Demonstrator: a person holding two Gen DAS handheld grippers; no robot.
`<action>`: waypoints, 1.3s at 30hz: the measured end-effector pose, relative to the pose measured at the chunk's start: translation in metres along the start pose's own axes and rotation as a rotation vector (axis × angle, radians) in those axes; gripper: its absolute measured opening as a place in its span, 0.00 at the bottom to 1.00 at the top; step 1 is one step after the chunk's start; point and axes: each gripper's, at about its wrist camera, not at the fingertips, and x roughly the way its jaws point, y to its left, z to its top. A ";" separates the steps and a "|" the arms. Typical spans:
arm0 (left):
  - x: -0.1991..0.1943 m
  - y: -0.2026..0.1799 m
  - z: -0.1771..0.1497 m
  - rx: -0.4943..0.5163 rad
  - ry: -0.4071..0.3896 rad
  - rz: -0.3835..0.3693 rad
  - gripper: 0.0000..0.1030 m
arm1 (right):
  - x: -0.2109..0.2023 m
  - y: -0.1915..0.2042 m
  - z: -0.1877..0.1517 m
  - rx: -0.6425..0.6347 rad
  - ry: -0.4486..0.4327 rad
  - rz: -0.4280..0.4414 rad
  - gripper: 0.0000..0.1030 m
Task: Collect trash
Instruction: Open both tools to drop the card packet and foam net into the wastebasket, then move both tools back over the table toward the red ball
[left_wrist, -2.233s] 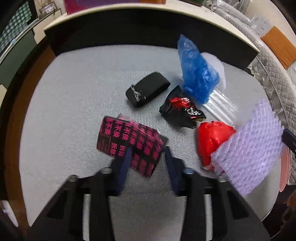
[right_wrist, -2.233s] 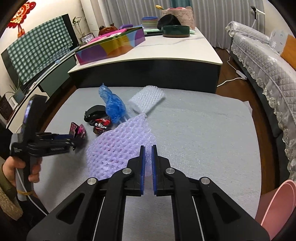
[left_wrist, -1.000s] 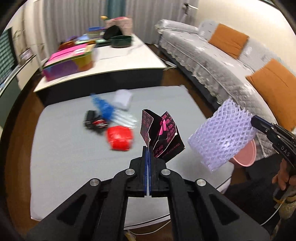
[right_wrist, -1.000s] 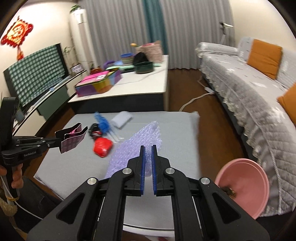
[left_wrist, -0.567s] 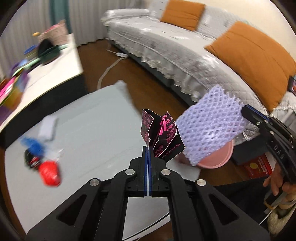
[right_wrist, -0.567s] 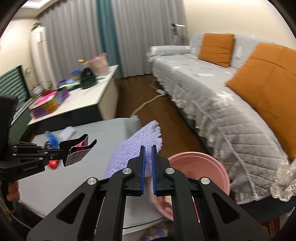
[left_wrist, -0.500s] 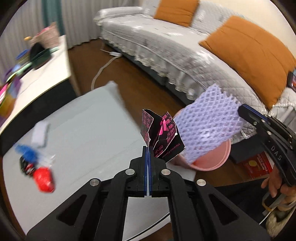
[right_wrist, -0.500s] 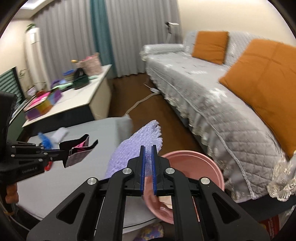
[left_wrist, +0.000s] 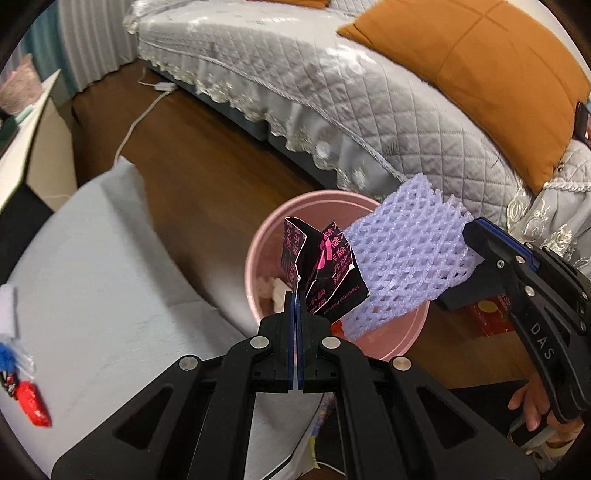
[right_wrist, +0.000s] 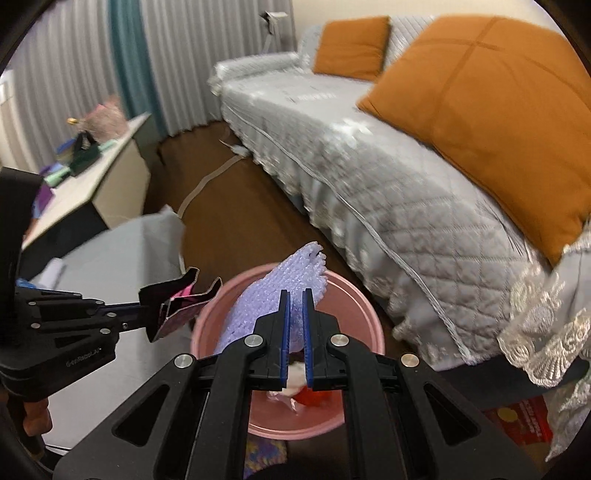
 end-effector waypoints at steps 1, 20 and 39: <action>0.006 -0.003 0.002 0.006 0.006 0.002 0.00 | 0.003 -0.002 -0.001 0.005 0.014 -0.005 0.06; -0.012 0.041 -0.004 -0.184 -0.072 0.123 0.82 | 0.024 -0.011 -0.001 0.184 0.129 0.035 0.83; -0.181 0.159 -0.148 -0.296 -0.276 0.460 0.82 | -0.048 0.167 -0.004 -0.086 -0.004 0.357 0.90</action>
